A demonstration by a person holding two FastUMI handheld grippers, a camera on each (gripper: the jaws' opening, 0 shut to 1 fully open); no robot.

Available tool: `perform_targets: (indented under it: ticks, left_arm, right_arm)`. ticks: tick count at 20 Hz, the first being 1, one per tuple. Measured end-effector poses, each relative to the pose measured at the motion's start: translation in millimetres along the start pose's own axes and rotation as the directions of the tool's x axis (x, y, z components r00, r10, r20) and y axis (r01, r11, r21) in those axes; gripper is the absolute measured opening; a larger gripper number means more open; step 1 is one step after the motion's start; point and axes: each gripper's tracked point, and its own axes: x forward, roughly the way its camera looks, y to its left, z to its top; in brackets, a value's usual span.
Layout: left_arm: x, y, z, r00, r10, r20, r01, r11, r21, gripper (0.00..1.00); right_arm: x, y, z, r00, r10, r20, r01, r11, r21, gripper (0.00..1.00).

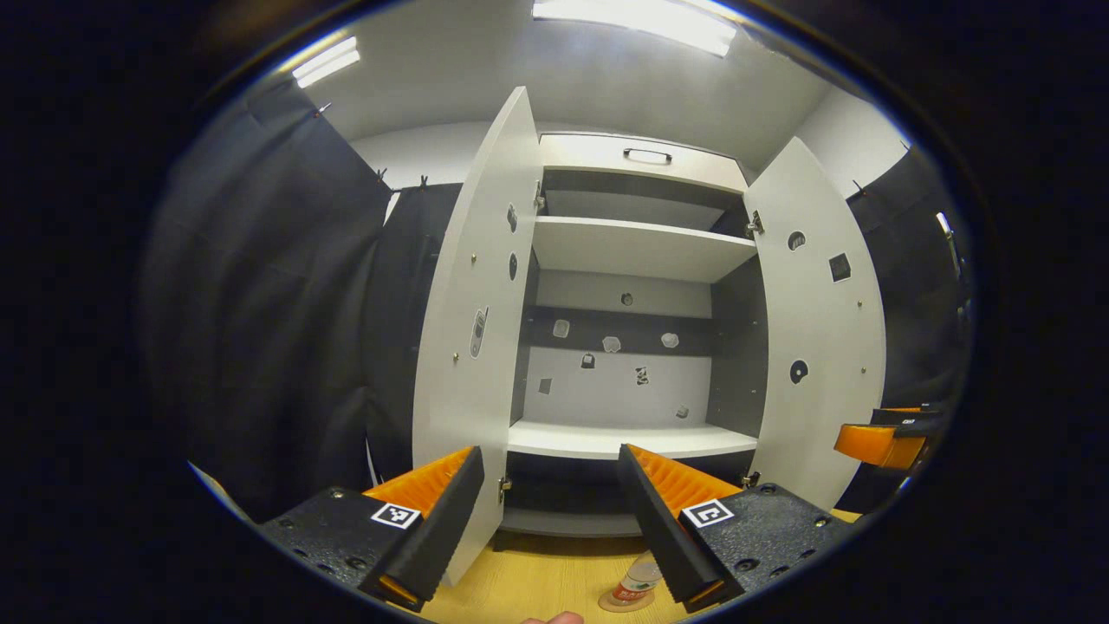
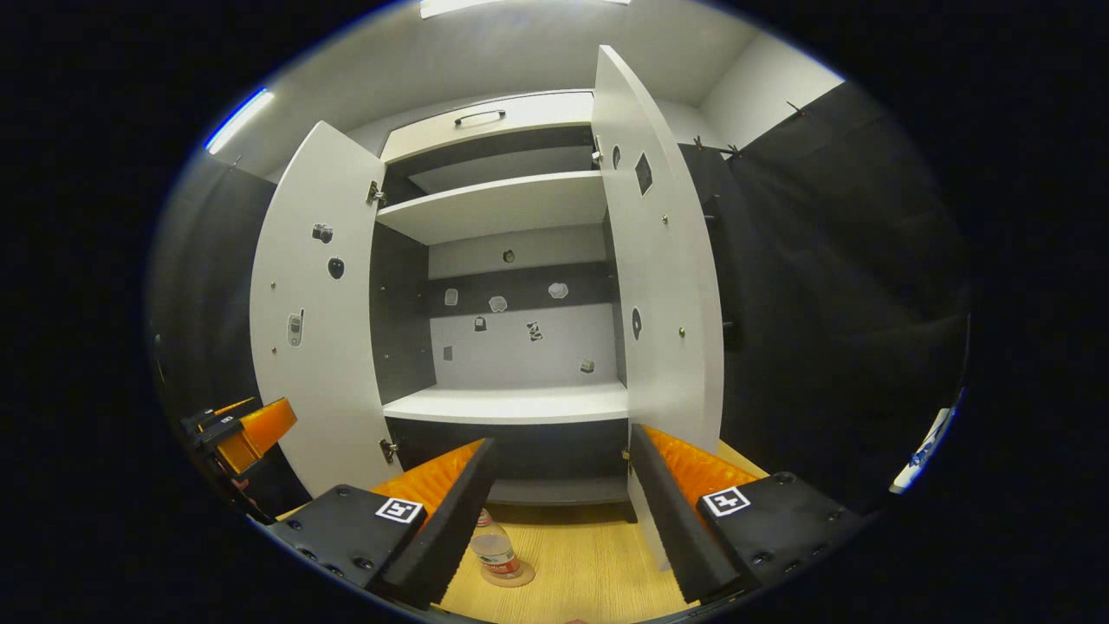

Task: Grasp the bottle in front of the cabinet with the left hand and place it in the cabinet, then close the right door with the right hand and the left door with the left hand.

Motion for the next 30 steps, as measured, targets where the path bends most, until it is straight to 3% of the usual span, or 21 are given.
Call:
perform_targets:
  ticks: [3, 4, 5, 6, 7, 8, 11, 13, 22, 30]
  left_arm:
    - [5, 1, 5, 1.000, 0.002, 0.016, -0.002, 1.000, 0.009, 0.95]
    - [10, -3, 7, 1.000, -0.005, 0.023, 0.005, 1.000, 0.013, 0.95]
    - [16, -10, 10, 0.999, -0.023, 0.032, 0.022, 1.000, 0.013, 0.95]
    - [23, -22, 12, 0.998, -0.050, 0.045, 0.050, 0.999, 0.006, 0.94]
    - [28, -35, 13, 0.995, -0.082, 0.054, 0.083, 0.997, -0.007, 0.94]
    - [34, -50, 11, 0.992, -0.116, 0.059, 0.117, 0.993, -0.028, 0.94]
    - [47, -95, -11, 0.977, -0.206, 0.048, 0.209, 0.974, -0.090, 0.95]
    - [57, -118, -44, 0.972, -0.233, 0.012, 0.233, 0.969, -0.080, 0.94]
    - [52, -152, -228, 0.959, -0.223, -0.176, 0.222, 0.975, -0.025, 0.95]
    - [44, -153, -306, 0.948, -0.163, -0.271, 0.171, 0.985, 0.005, 0.95]
  right_arm:
    - [-1, -1, 0, 1.000, -0.001, 0.002, 0.001, 1.000, 0.005, 1.00]
    - [-2, -2, 0, 1.000, -0.001, 0.004, 0.001, 1.000, 0.007, 0.94]
    - [-3, -3, 1, 1.000, -0.002, 0.005, 0.002, 1.000, 0.008, 1.00]
    - [-4, -5, 3, 1.000, -0.005, 0.006, 0.004, 1.000, 0.006, 1.00]
    - [-4, -7, 5, 1.000, -0.009, 0.007, 0.009, 1.000, 0.003, 0.94]
    - [-5, -9, 6, 1.000, -0.014, 0.007, 0.014, 1.000, 0.001, 1.00]
    - [-11, -12, 11, 1.000, -0.027, 0.009, 0.027, 1.000, 0.012, 1.00]
    - [-17, -15, 14, 0.999, -0.039, 0.007, 0.039, 0.999, 0.017, 1.00]
    - [-36, -31, 14, 0.994, -0.106, -0.026, 0.106, 0.994, 0.004, 1.00]
    - [-40, -21, -1, 0.993, -0.072, -0.093, 0.072, 0.997, 0.002, 1.00]
